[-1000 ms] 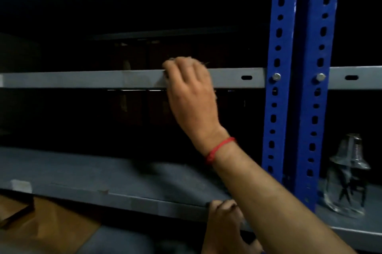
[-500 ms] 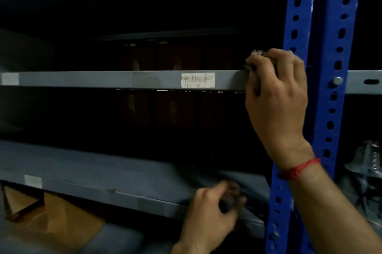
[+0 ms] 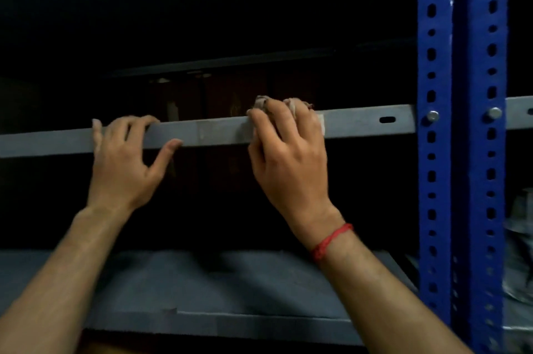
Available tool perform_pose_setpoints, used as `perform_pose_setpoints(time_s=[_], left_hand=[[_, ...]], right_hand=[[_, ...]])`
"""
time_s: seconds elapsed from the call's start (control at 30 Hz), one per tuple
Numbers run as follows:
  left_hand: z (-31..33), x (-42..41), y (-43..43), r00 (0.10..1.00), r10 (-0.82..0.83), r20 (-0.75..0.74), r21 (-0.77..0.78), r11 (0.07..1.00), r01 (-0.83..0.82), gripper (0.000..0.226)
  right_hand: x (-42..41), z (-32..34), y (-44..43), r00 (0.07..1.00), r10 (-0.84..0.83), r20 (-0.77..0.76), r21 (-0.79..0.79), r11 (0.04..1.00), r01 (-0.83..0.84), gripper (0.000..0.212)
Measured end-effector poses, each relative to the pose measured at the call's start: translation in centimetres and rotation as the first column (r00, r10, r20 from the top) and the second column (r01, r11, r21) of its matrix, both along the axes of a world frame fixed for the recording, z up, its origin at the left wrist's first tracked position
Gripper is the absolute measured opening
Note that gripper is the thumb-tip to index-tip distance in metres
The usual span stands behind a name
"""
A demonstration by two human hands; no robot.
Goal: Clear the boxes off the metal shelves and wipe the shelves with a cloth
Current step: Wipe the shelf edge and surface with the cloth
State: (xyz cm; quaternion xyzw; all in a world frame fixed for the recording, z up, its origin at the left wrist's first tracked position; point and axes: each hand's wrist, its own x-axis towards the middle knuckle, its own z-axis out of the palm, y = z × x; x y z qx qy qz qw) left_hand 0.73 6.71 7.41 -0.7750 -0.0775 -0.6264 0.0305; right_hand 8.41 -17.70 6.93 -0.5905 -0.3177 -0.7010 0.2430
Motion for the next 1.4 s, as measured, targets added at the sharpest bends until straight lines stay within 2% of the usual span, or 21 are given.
perform_pose_setpoints(time_s=[0.07, 0.13, 0.27, 0.37, 0.5, 0.6, 0.77, 0.9, 0.97, 1.03, 1.13, 1.27, 1.4], left_hand=[[0.4, 0.6, 0.8, 0.996, -0.082, 0.035, 0.049, 0.996, 0.081, 0.076], [0.7, 1.0, 1.2, 0.993, -0.101, 0.065, 0.082, 0.992, 0.095, 0.077], [0.7, 1.3, 1.7, 0.99, -0.107, 0.097, 0.118, 0.989, 0.095, 0.077], [0.6, 1.6, 1.6, 0.983, -0.125, 0.132, 0.122, 0.986, 0.109, 0.077], [0.4, 1.7, 1.9, 0.983, -0.123, 0.136, 0.116, 0.987, 0.107, 0.08], [0.4, 1.8, 1.8, 0.983, -0.122, 0.139, 0.117, 0.987, 0.107, 0.081], [0.5, 1.6, 2.1, 0.986, -0.127, 0.11, 0.116, 0.987, 0.114, 0.08], [0.6, 1.3, 2.5, 0.984, -0.149, 0.097, 0.135, 0.982, 0.135, 0.074], [0.6, 1.1, 2.7, 0.983, -0.16, 0.09, 0.145, 0.979, 0.146, 0.076], [0.6, 1.1, 2.6, 0.982, -0.167, 0.087, 0.137, 0.978, 0.154, 0.079], [0.6, 1.2, 2.6, 0.98, -0.173, 0.097, 0.139, 0.977, 0.159, 0.08], [0.5, 1.4, 2.6, 0.98, -0.166, 0.107, 0.135, 0.979, 0.151, 0.081], [0.5, 1.5, 2.5, 0.978, -0.171, 0.117, 0.143, 0.978, 0.154, 0.082]], right_hand=[[0.5, 0.2, -1.1, 0.997, -0.071, 0.038, 0.007, 0.997, 0.071, 0.028], [1.1, 0.3, -3.5, 0.992, -0.123, 0.024, 0.035, 0.992, 0.122, 0.028], [2.4, 0.3, -8.9, 0.966, -0.227, -0.127, 0.235, 0.939, 0.251, 0.028], [2.5, 0.4, -9.3, 0.957, -0.219, -0.192, 0.351, 0.895, 0.275, 0.027], [1.3, 0.8, -5.5, 0.973, -0.12, -0.198, 0.43, 0.881, 0.196, 0.026], [0.0, 0.8, -0.4, 0.991, -0.066, -0.118, 0.359, 0.927, 0.104, 0.023], [-3.2, 0.3, 11.0, 0.997, 0.082, 0.003, 0.051, 0.995, -0.082, 0.018], [-1.8, 0.6, 8.5, 0.997, 0.037, 0.075, -0.035, 0.999, -0.034, 0.02], [-0.8, 0.2, 4.5, 0.997, -0.053, 0.049, 0.013, 0.999, 0.053, 0.021], [0.5, -0.1, -0.3, 0.988, -0.152, -0.015, 0.128, 0.98, 0.153, 0.022], [1.9, 0.1, -6.4, 0.959, -0.232, -0.163, 0.32, 0.907, 0.273, 0.029], [1.7, 0.3, -5.8, 0.957, -0.155, -0.245, 0.471, 0.844, 0.258, 0.029], [0.3, 0.7, -0.6, 0.983, -0.1, -0.155, 0.406, 0.901, 0.156, 0.026]])
